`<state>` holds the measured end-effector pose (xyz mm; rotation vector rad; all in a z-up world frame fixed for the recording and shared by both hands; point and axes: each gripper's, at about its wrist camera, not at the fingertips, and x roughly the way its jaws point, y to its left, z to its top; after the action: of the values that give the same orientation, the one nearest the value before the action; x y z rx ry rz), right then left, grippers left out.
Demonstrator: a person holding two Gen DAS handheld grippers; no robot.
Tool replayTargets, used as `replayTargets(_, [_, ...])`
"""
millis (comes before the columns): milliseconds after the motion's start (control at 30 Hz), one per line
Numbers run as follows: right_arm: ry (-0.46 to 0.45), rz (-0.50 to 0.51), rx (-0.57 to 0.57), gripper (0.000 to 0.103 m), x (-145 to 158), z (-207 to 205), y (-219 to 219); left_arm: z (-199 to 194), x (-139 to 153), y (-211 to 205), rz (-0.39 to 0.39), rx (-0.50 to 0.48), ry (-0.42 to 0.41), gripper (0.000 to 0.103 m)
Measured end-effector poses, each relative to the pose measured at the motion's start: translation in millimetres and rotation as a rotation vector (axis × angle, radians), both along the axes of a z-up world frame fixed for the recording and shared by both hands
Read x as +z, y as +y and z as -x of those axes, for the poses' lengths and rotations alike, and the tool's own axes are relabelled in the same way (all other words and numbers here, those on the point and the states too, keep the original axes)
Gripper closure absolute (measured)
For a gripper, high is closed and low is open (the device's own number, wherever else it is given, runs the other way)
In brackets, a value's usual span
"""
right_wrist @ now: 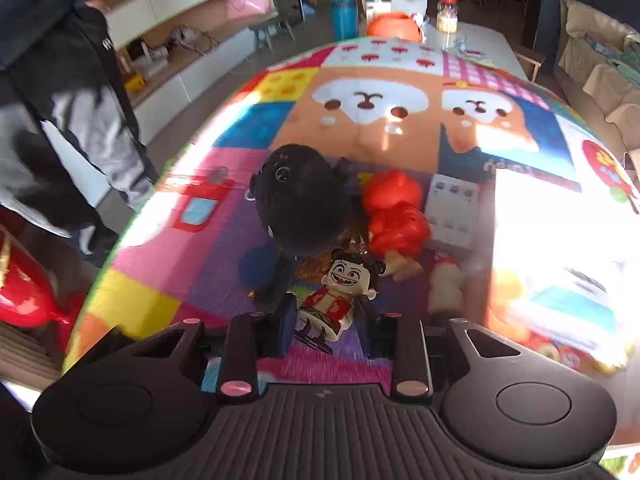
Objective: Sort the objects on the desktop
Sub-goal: 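Grasp the red-and-white doll figurine with the right tool, then carry the doll to the box with the right tool while the left tool grasps the black cylinder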
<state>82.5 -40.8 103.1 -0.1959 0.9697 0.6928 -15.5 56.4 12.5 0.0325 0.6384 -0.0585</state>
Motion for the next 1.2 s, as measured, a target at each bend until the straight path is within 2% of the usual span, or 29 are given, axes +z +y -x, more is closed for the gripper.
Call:
replayTargets(167, [-0.021, -0.051, -0.035, 0.072, 19, 45, -78, -1, -1, -2, -0.015, -0.008, 0.003, 0.006])
replayTargets(300, [-0.024, -0.052, -0.137, 0.072, 7, 68, -134, -4, -1, -9, -0.046, -0.033, 0.013, 0.006])
replayTargets(400, [-0.077, -0.015, -0.206, 0.071, -8, 80, -160, -8, 0, -14, -0.031, -0.055, 0.018, 0.006])
replayTargets(467, [-0.138, 0.015, -0.242, 0.07, -15, 86, -169, -10, 3, -18, 0.003, -0.09, 0.01, 0.006])
replayTargets(567, [-0.206, 0.025, -0.283, 0.058, -26, 94, -182, -18, 5, -30, -0.006, -0.122, -0.007, 0.006])
replayTargets(767, [-0.16, -0.093, -0.404, 0.053, -58, 96, -216, -44, 6, -48, -0.027, -0.182, -0.017, 0.009])
replayTargets(833, [-0.173, -0.112, -0.435, 0.052, -68, 98, -224, -51, 5, -55, -0.044, -0.198, -0.01, 0.011])
replayTargets(933, [-0.177, -0.152, -0.489, 0.044, -78, 99, -236, -59, 2, -62, -0.091, -0.192, -0.001, 0.012])
replayTargets(1000, [-0.193, -0.198, -0.496, 0.04, -82, 103, -241, -62, 0, -62, -0.101, -0.185, 0.008, 0.012])
replayTargets(1133, [-0.211, -0.208, -0.478, 0.032, -84, 105, -238, -65, 0, -59, -0.094, -0.199, 0.013, 0.012])
replayTargets(1200, [-0.207, -0.214, -0.471, 0.029, -84, 104, -238, -66, 0, -62, -0.13, -0.202, 0.002, 0.008])
